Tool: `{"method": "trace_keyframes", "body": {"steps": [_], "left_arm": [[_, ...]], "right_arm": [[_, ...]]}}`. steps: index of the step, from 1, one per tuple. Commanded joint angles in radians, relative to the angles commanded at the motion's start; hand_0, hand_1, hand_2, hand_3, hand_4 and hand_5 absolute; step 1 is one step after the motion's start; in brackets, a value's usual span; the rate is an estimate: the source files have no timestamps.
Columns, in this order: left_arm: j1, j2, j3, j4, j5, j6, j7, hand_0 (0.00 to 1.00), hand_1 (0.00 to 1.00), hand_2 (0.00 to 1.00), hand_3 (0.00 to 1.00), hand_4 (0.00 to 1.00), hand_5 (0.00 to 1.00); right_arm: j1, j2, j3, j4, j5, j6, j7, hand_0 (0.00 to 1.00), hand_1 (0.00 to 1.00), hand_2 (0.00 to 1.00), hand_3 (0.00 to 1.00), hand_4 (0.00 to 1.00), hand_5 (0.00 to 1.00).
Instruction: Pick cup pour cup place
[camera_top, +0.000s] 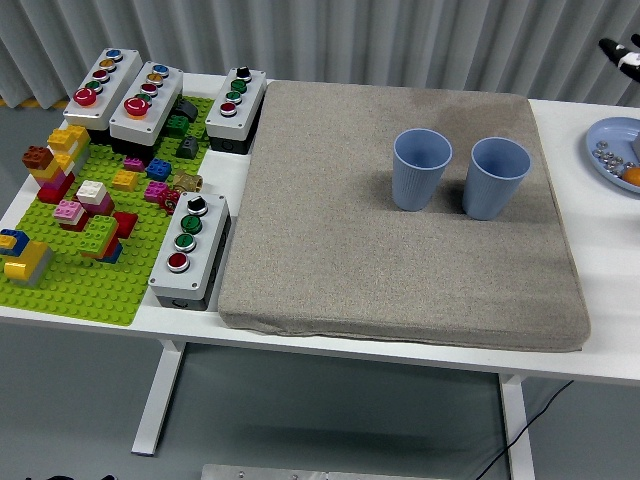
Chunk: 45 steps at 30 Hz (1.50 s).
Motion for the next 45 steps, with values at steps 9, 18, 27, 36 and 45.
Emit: {"method": "trace_keyframes", "body": {"steps": [9, 18, 27, 36, 45], "left_arm": [[-0.008, -0.002, 0.009, 0.000, -0.016, 0.000, -0.003, 0.771, 0.766, 0.825, 0.676, 0.507, 0.998], [-0.016, -0.004, 0.016, 0.000, -0.032, 0.000, -0.006, 0.771, 0.766, 0.825, 0.676, 0.507, 0.998], [-0.019, -0.005, 0.012, 0.000, -0.032, -0.002, -0.005, 0.772, 0.766, 0.828, 0.676, 0.507, 0.998], [-0.017, -0.008, 0.000, 0.000, -0.022, -0.001, -0.004, 0.772, 0.766, 0.827, 0.676, 0.507, 0.998], [-0.011, -0.010, -0.017, 0.000, -0.014, 0.002, -0.005, 0.772, 0.765, 0.827, 0.676, 0.509, 0.998]], "right_arm": [[0.023, 0.030, -0.010, -0.061, 0.031, 0.018, 0.016, 0.926, 0.780, 0.746, 0.740, 0.858, 0.998], [0.038, 0.044, 0.004, -0.092, -0.001, 0.016, 0.005, 0.930, 0.778, 0.744, 0.738, 0.848, 0.998], [0.041, 0.047, 0.019, -0.096, -0.009, 0.011, 0.006, 0.934, 0.781, 0.750, 0.743, 0.835, 0.998], [0.035, 0.052, 0.026, -0.098, -0.016, 0.012, 0.004, 0.934, 0.782, 0.757, 0.744, 0.830, 0.998], [0.035, 0.058, 0.021, -0.098, -0.016, 0.014, 0.003, 0.949, 0.783, 0.761, 0.745, 0.828, 0.998]]}}
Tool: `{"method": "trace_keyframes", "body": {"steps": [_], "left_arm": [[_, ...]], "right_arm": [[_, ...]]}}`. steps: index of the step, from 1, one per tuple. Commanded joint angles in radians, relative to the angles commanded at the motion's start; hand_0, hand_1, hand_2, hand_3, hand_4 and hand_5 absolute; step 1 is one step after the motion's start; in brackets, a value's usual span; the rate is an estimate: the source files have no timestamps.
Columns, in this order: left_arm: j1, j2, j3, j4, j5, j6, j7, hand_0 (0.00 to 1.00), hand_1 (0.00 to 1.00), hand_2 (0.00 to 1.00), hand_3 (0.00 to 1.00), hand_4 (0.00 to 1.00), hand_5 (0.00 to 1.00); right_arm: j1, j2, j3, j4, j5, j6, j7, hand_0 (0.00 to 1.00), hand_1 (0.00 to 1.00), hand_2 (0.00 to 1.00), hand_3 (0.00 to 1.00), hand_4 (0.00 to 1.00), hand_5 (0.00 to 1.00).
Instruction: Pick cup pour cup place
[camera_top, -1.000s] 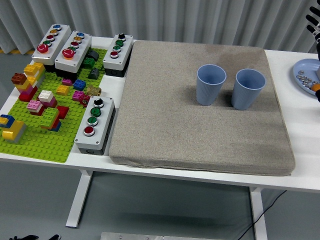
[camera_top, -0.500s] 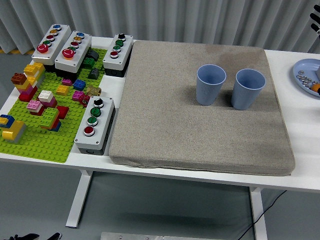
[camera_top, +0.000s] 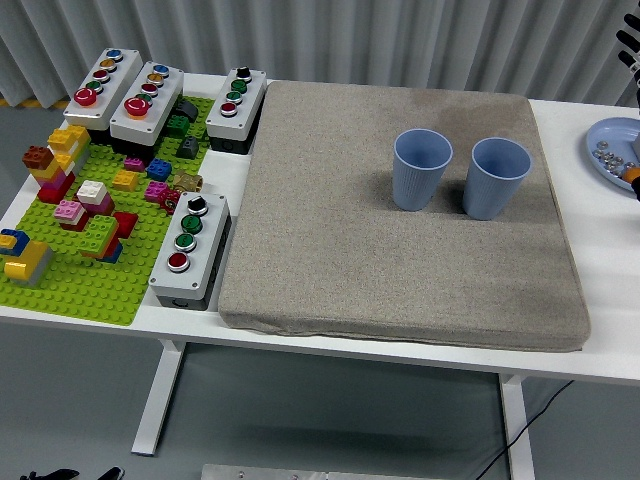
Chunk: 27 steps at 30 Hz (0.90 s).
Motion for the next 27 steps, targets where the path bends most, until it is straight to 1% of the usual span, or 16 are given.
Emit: {"method": "trace_keyframes", "body": {"steps": [12, 22, 27], "left_arm": [[0.004, 0.003, -0.012, 0.000, 0.011, -0.001, 0.004, 0.772, 0.765, 0.827, 0.676, 0.508, 0.998], [0.007, -0.001, 0.006, 0.000, -0.008, 0.001, 0.003, 0.772, 0.765, 0.827, 0.675, 0.508, 0.998], [0.009, -0.003, 0.005, 0.000, -0.004, 0.001, 0.004, 0.772, 0.765, 0.827, 0.676, 0.508, 0.998]], "right_arm": [[0.001, 0.001, 0.006, 0.001, -0.015, -0.007, -0.005, 0.953, 0.783, 0.763, 0.746, 0.820, 0.998], [0.004, 0.004, -0.008, -0.001, -0.016, -0.006, -0.006, 0.953, 0.785, 0.767, 0.747, 0.821, 0.998], [0.003, 0.008, -0.014, -0.001, -0.017, -0.004, -0.008, 0.953, 0.792, 0.770, 0.747, 0.819, 0.998]]}}
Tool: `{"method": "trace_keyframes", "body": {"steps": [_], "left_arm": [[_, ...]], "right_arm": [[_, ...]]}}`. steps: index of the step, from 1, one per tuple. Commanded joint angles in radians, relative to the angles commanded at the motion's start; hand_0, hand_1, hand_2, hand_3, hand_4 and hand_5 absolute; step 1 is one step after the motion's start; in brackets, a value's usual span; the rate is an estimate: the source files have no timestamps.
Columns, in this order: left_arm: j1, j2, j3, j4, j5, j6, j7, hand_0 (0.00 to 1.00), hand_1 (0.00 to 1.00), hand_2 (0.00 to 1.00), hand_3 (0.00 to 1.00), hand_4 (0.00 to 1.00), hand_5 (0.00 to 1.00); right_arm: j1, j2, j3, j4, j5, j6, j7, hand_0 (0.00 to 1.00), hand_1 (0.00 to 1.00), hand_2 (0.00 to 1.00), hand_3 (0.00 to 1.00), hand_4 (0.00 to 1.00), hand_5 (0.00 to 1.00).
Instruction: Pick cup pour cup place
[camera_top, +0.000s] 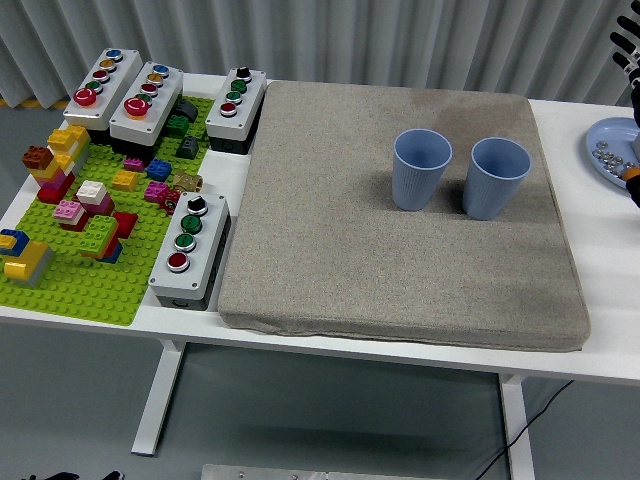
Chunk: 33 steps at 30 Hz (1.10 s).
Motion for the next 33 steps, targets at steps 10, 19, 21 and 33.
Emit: {"method": "trace_keyframes", "body": {"steps": [10, 19, 21, 33], "left_arm": [[0.000, -0.001, -0.009, 0.000, 0.008, 0.003, -0.002, 0.772, 0.765, 0.827, 0.676, 0.505, 0.998], [-0.003, 0.000, -0.011, 0.000, 0.011, 0.001, -0.001, 0.772, 0.765, 0.827, 0.676, 0.505, 0.998], [-0.003, 0.000, -0.010, 0.000, 0.010, 0.001, -0.001, 0.772, 0.765, 0.827, 0.676, 0.505, 0.998], [-0.004, 0.000, -0.013, 0.000, 0.011, 0.001, -0.001, 0.772, 0.765, 0.827, 0.676, 0.504, 0.998]], "right_arm": [[-0.002, 0.001, 0.006, 0.001, -0.001, 0.001, -0.001, 0.952, 0.793, 0.768, 0.748, 0.819, 0.998], [-0.001, -0.001, 0.016, 0.000, 0.000, 0.022, -0.006, 0.953, 0.793, 0.768, 0.749, 0.822, 0.998], [0.000, -0.001, 0.016, 0.000, -0.001, 0.023, -0.007, 0.945, 0.793, 0.772, 0.750, 0.817, 0.971], [0.000, -0.006, 0.021, -0.001, -0.005, 0.023, -0.007, 0.950, 0.795, 0.774, 0.750, 0.823, 0.958]]}}
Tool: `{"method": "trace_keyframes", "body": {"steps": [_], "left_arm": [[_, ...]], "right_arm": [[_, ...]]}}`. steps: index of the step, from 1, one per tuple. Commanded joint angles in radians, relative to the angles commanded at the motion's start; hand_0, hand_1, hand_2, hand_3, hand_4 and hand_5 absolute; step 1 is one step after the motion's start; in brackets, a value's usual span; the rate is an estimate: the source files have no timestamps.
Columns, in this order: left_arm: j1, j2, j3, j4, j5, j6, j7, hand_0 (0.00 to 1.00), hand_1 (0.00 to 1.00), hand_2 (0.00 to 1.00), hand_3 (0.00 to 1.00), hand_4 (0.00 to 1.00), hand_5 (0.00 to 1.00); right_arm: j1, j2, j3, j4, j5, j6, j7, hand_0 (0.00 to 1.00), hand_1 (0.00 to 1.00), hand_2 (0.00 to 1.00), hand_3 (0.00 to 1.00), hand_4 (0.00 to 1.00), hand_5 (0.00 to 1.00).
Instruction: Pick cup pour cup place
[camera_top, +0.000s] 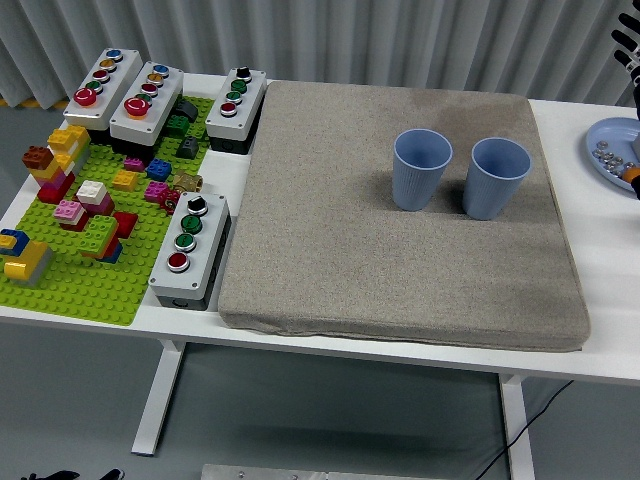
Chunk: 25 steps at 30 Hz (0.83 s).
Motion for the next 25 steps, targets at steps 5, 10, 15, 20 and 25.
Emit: {"method": "trace_keyframes", "body": {"steps": [5, 10, 15, 20, 25], "left_arm": [[-0.001, 0.000, -0.001, 0.000, 0.001, 0.000, 0.001, 0.772, 0.765, 0.827, 0.676, 0.504, 0.998], [-0.001, 0.000, -0.001, 0.000, 0.002, 0.000, 0.000, 0.772, 0.765, 0.828, 0.676, 0.505, 0.998], [-0.001, 0.000, -0.007, 0.000, 0.007, 0.000, 0.001, 0.772, 0.765, 0.828, 0.676, 0.505, 0.998], [0.000, 0.000, -0.006, 0.000, 0.005, 0.000, 0.002, 0.772, 0.765, 0.828, 0.676, 0.505, 0.998], [0.002, 0.001, 0.001, 0.000, -0.002, 0.001, 0.001, 0.772, 0.765, 0.828, 0.676, 0.505, 0.998]], "right_arm": [[0.001, -0.001, 0.002, 0.002, 0.000, 0.000, -0.002, 0.950, 0.795, 0.774, 0.750, 0.823, 0.958], [0.002, -0.001, 0.003, 0.002, -0.003, -0.002, -0.002, 0.951, 0.799, 0.774, 0.750, 0.819, 0.950], [0.002, 0.000, 0.003, 0.002, -0.003, -0.003, -0.002, 0.951, 0.800, 0.775, 0.751, 0.821, 0.947], [0.003, 0.000, 0.001, 0.003, -0.003, -0.003, -0.003, 0.951, 0.800, 0.775, 0.756, 0.815, 0.914], [0.002, 0.000, -0.002, 0.005, -0.004, -0.001, -0.005, 0.951, 0.800, 0.775, 0.756, 0.815, 0.914]]}}
